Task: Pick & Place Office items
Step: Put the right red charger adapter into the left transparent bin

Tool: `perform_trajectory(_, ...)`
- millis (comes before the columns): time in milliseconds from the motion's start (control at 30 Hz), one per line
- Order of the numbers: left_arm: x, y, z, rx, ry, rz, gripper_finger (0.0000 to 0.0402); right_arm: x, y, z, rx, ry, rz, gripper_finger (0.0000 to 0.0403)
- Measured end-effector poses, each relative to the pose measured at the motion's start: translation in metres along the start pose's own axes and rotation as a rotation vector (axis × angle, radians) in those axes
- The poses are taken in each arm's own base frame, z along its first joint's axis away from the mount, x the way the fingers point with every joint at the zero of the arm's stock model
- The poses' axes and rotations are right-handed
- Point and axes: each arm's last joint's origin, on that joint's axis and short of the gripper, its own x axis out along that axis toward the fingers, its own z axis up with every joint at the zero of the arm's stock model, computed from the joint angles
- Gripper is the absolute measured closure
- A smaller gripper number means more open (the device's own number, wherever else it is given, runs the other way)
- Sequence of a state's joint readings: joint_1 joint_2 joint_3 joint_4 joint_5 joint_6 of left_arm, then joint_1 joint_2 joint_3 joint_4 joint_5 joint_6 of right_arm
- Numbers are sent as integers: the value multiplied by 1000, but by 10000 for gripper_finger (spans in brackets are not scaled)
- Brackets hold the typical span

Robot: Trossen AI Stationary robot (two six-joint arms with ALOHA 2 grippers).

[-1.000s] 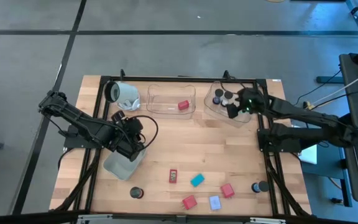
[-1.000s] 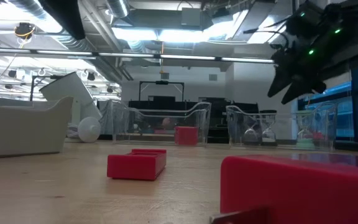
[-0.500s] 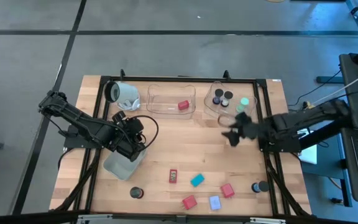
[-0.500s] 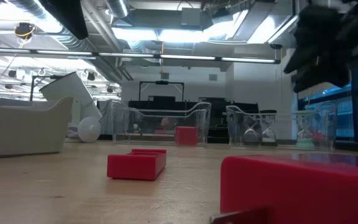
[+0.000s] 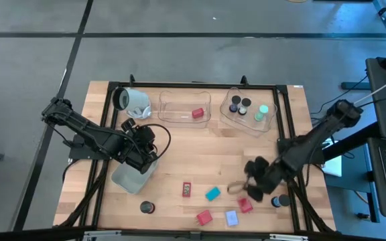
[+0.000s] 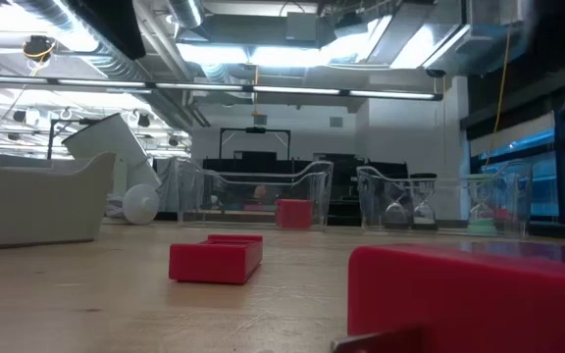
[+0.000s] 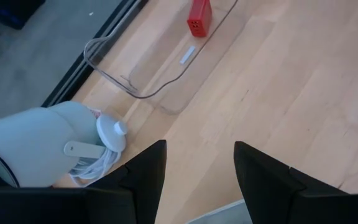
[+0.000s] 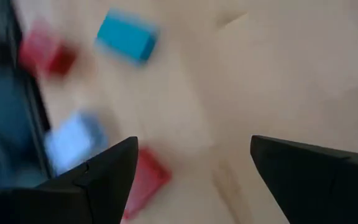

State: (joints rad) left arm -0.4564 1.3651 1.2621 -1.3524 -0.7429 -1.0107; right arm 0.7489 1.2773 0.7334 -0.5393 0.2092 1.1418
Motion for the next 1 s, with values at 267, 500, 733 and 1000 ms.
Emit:
perform_trajectory(267, 0, -1, 0, 7, -3, -8, 217, 24, 32, -5, 219, 170, -31, 90)
perform_trajectory(500, 0, -1, 0, 21, -4, -9, 217, 35, 47, -6, 433, 306, -48, 90)
perform_trajectory(733, -2, -2, -1, 32, -7, -18, 217, 44, 54, -4, 604, 289, -115, 90)
perform_trajectory(1000, -4, -4, -3, 69, -9, -28, 217, 62, 51, -10, 634, 286, -186, 90)
